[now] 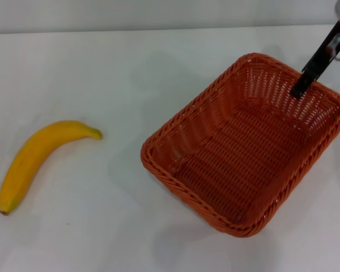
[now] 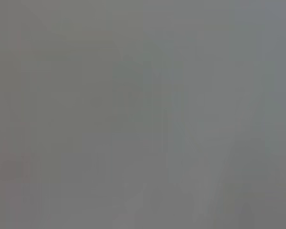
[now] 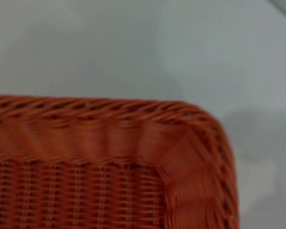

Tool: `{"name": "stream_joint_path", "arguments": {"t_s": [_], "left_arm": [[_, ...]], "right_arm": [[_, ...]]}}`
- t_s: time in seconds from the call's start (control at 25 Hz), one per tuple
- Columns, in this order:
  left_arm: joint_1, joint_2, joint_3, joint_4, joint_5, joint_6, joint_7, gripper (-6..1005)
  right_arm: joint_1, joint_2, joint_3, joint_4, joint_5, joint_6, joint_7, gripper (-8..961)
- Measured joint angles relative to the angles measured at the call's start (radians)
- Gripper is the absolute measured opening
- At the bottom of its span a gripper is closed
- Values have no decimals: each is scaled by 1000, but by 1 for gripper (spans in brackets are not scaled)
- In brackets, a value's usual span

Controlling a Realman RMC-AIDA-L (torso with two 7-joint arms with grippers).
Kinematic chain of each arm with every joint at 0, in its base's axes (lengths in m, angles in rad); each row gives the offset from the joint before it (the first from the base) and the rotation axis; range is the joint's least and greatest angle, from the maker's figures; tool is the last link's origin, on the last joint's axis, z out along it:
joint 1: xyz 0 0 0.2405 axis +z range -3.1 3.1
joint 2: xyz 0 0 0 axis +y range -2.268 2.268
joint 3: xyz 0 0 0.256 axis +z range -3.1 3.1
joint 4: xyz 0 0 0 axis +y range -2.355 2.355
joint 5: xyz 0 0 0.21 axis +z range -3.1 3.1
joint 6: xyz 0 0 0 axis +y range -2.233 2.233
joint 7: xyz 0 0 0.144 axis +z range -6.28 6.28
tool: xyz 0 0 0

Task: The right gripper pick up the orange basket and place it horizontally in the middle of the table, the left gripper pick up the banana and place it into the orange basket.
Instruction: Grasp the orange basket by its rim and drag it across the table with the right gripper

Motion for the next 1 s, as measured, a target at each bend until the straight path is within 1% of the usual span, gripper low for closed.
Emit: {"name": "stream_joint_path", "arguments": {"t_s": [0.12,0.16,0.2,0.24,0.28,0.4,0.6,0.8,1.0], "left_arm": [[0,0,0,2,5,-1,3,880],[0,0,0,3,8,-1,3,880],[0,-1,0,3,10,-1,3,880],[0,-1,0,4,12,-1,3,880],[0,-1,0,4,15,-1,3,880],[0,-2,0,5,23,-1,4,880],[2,-3,0,7,31,1,6,879],[5,-4,0,7,39,2,6,879],[2,-5,0,8,39,3,7,880]], "right_arm": [[10,12,-26,38,-4,-24,4,765],[12,19,-27,46,-6,-31,4,765],[12,19,-27,46,-6,-31,4,765],[13,29,-27,49,-14,-41,4,765],[14,46,-28,51,-46,-64,7,765],[14,63,-28,71,-83,-99,15,765],[17,67,-40,113,-93,-155,18,765],[16,66,-48,113,-93,-156,8,766],[17,67,-86,110,-90,-120,-12,640]]}}
